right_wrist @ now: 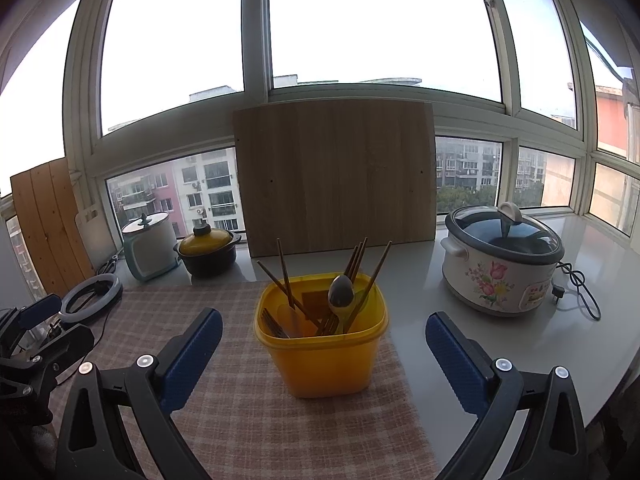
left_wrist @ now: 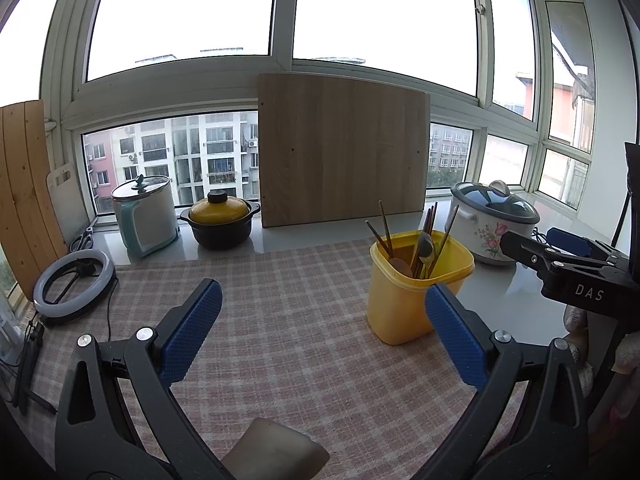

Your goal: Organize utensils

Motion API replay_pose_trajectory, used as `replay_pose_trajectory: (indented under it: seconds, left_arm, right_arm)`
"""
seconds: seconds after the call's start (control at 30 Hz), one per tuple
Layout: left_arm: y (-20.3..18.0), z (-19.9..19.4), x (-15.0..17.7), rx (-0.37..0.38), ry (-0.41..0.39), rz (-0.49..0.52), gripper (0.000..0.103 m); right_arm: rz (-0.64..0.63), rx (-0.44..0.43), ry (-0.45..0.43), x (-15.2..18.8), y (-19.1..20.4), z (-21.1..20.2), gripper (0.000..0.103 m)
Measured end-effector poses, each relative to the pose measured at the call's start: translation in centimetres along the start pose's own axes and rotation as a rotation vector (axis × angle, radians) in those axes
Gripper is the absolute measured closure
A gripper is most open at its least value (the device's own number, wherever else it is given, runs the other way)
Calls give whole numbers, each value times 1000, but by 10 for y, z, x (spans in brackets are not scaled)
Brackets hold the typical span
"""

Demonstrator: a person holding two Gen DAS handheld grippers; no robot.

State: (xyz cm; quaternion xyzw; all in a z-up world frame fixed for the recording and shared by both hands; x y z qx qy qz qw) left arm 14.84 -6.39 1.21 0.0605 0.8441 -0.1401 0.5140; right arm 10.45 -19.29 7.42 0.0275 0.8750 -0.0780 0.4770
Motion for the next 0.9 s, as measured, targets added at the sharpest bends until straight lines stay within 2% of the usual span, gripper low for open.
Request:
replay_pose_trajectory:
  seconds: [0.9]
  left_arm:
    - [10,-2,6,-74,-5,6,0]
  right_arm:
    - [10,-7,42,11,3,11,0]
Point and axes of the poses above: each gripper's, at about its wrist camera, not at the fingertips, and z roughly the way its jaws point, y to its left, x to its underside, the point moved 4 cm from there along z, roughly the way its jaws point, and after that the axes turned 8 degrees about -z, right-handed, at the moved point
